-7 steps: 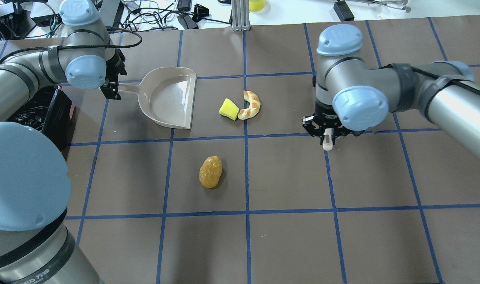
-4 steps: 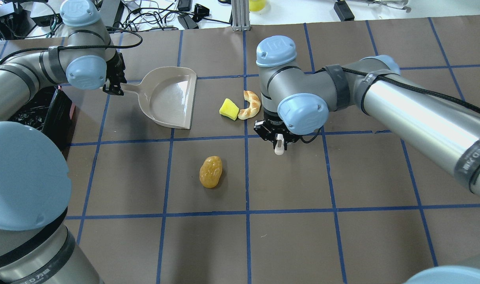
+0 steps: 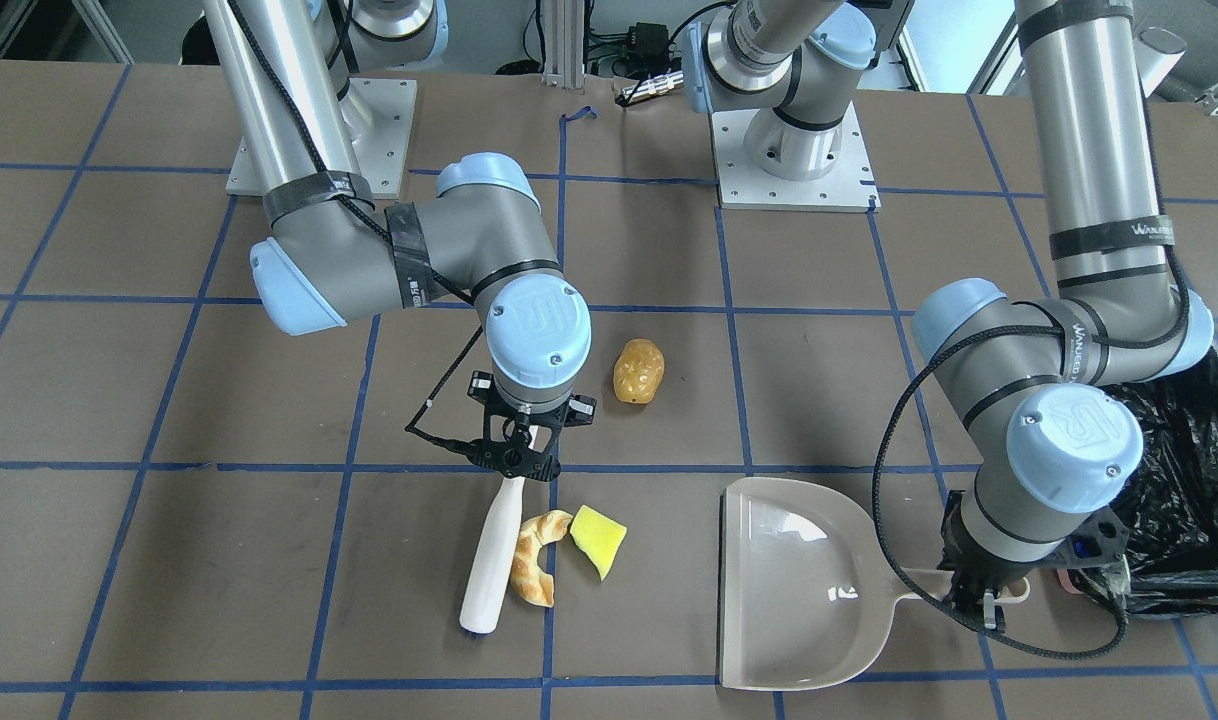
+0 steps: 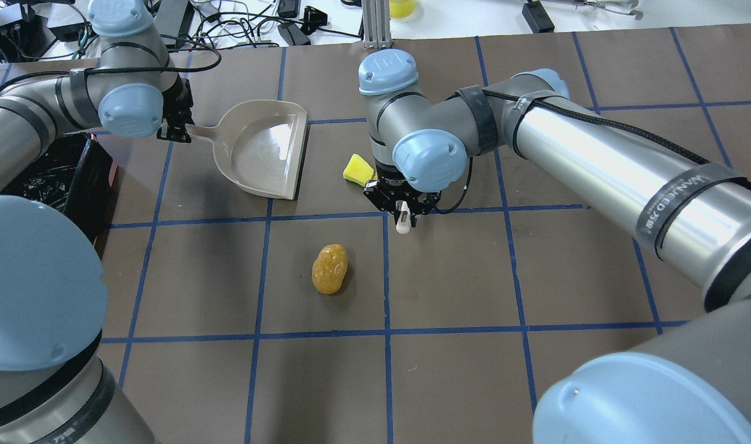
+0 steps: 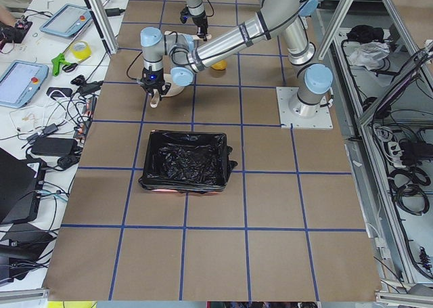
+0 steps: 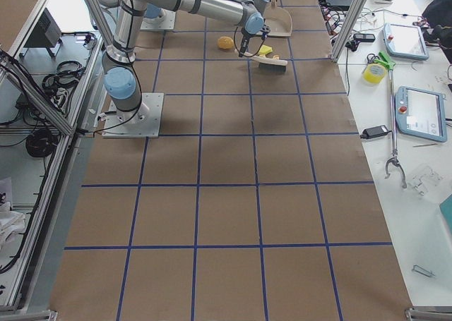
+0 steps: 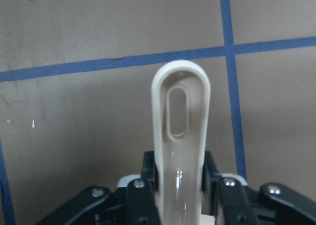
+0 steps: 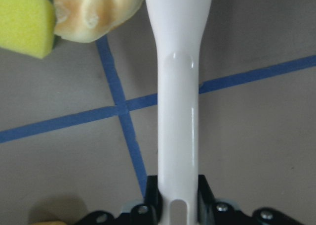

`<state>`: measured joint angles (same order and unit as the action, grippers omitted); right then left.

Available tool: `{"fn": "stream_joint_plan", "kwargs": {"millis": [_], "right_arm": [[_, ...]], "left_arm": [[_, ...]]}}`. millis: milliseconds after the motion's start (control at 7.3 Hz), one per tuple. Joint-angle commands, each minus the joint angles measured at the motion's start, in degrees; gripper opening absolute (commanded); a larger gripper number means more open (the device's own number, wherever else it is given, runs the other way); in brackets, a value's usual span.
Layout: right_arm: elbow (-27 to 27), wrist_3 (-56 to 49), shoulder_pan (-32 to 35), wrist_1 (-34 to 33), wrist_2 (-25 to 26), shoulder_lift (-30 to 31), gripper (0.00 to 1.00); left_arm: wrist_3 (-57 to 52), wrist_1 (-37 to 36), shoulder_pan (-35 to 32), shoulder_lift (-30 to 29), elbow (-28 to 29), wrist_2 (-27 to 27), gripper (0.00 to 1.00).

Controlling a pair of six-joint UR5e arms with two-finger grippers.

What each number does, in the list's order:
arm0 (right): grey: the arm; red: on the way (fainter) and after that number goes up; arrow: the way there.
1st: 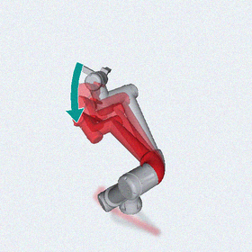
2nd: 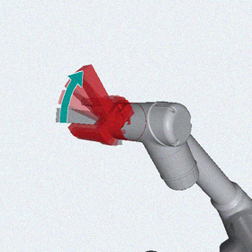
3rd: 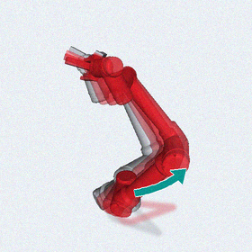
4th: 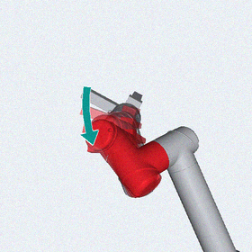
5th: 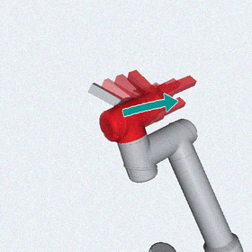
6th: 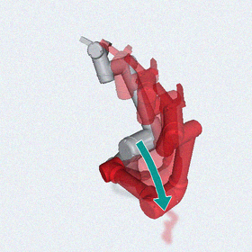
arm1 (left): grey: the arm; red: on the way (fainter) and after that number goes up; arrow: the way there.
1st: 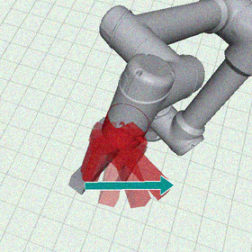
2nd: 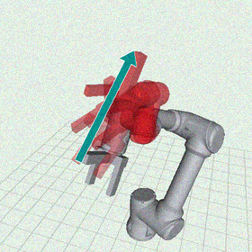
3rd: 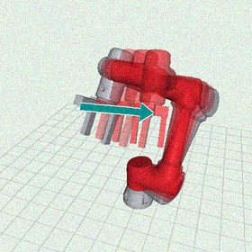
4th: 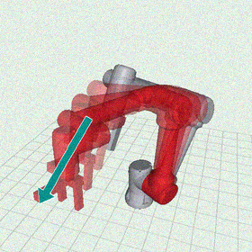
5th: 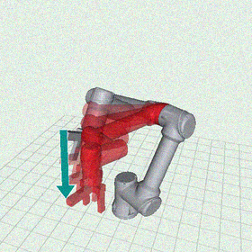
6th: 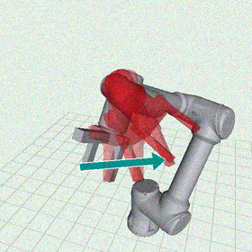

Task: Sweep and dump trash into bin
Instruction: 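Sweep the yellow sponge and bread roll into the dustpan with the right gripper's brush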

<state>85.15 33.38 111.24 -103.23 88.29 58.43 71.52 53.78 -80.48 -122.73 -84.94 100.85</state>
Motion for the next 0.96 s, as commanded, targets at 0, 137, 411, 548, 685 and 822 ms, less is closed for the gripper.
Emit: {"fn": "stream_joint_plan", "kwargs": {"millis": [0, 137, 411, 548, 685, 822], "right_arm": [[-3.6, 0.5, 1.4, 0.5, -2.9, -3.0, 0.01], [-4.1, 1.2, 1.9, 0.5, -2.9, -3.2, 0.01], [-4.5, 3.9, 2.1, 0.5, -3.3, -4.2, 0.01], [-5.9, 5.6, 3.3, 0.3, -6.3, -5.0, 0.01], [-7.9, 7.6, 4.4, 0.4, -6.5, -6.5, 0.01], [-9.4, 8.3, 5.4, 0.4, -6.6, -7.6, 0.01]], "left_arm": [[-1.6, -3.5, -0.1, -0.5, -0.1, 2.5, 0.00], [-1.1, -3.5, -0.3, -1.1, -0.2, 6.1, 0.00], [1.8, -3.3, -0.5, -1.4, -0.2, 7.0, 0.00], [3.4, -3.0, -0.6, -1.7, -0.4, 7.1, 0.00], [3.6, -3.0, -0.6, -1.7, -0.2, 7.1, 0.00], [3.9, -3.0, -0.6, -1.8, -0.2, 7.1, 0.00]]}}
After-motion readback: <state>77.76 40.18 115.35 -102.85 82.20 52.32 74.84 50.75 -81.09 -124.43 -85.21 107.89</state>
